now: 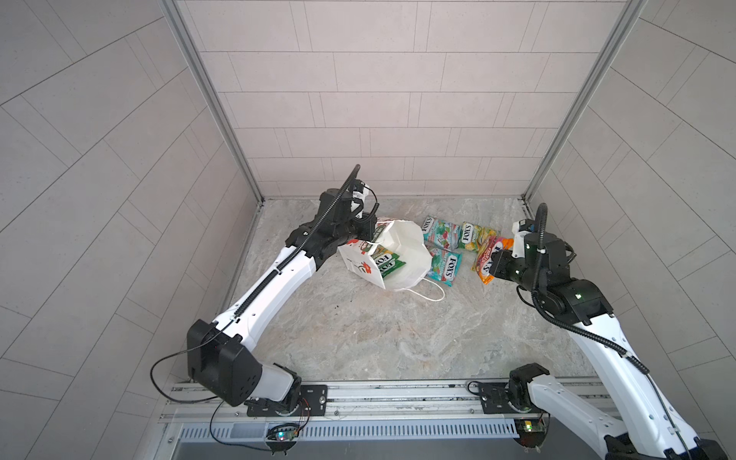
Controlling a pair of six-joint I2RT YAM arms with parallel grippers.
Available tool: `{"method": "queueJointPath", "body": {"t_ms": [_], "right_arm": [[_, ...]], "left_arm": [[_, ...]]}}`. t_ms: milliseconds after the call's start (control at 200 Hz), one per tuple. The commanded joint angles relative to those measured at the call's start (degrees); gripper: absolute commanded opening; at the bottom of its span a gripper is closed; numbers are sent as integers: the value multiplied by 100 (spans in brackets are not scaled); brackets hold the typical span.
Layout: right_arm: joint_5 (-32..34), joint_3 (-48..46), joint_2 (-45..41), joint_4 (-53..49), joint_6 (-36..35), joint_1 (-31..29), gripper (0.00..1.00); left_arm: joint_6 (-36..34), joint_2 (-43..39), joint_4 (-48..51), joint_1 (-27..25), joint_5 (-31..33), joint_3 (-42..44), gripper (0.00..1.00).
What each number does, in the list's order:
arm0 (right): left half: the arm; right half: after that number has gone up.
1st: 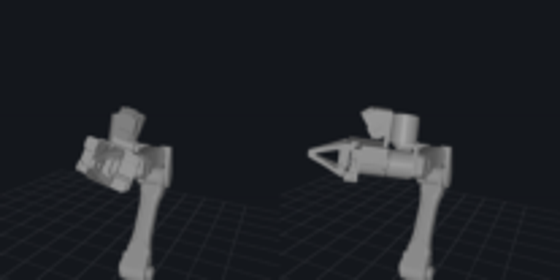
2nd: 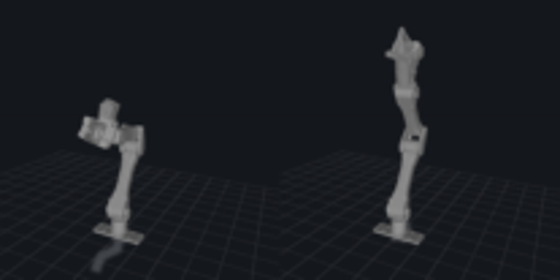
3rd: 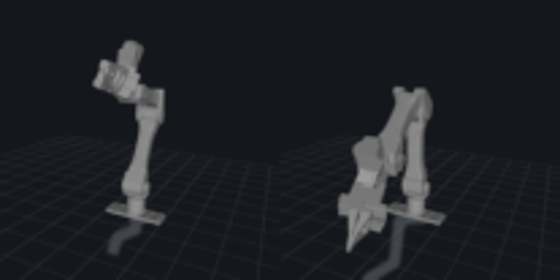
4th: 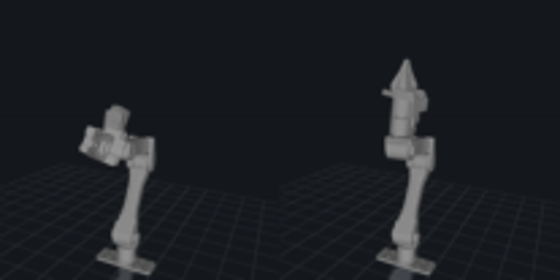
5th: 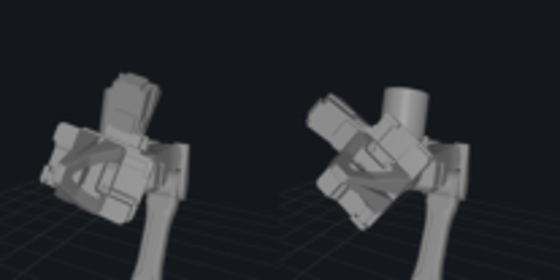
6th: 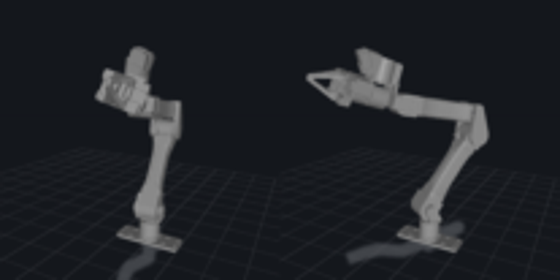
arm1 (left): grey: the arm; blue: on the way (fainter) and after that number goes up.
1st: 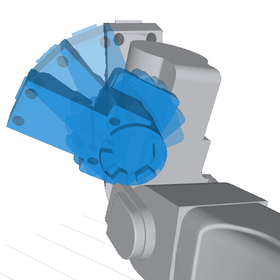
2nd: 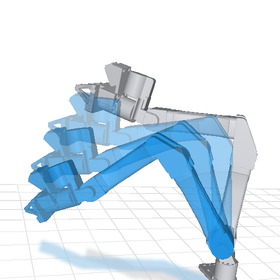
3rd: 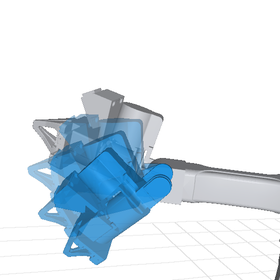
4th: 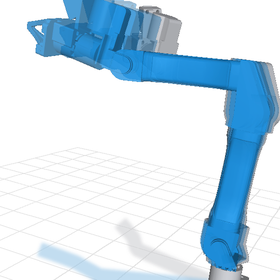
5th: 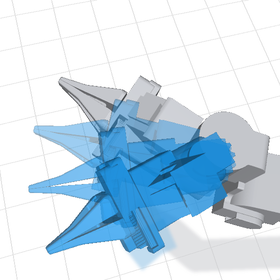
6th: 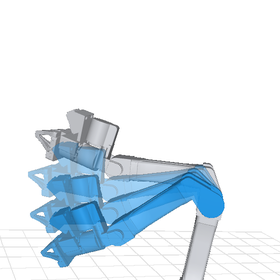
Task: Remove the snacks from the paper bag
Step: 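Lower the Fruits packet beside the Mint Blossom packet and open the right gripper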
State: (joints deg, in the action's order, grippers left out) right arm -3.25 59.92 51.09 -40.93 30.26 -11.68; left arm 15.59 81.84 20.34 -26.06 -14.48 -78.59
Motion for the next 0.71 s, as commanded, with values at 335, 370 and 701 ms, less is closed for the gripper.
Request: {"method": "queueJointPath", "body": {"t_ms": [335, 370, 701], "right_arm": [[-890, -445, 674, 199, -832, 722, 0], [-1050, -495, 729, 294, -870, 761, 0], [-2424, -802, 1552, 1259, -1181, 1182, 0]], "left_arm": [[-23, -162, -4, 3, 11, 21, 0], [-21, -158, -4, 5, 24, 27, 0], [-17, -139, -12, 5, -37, 36, 0]]}}
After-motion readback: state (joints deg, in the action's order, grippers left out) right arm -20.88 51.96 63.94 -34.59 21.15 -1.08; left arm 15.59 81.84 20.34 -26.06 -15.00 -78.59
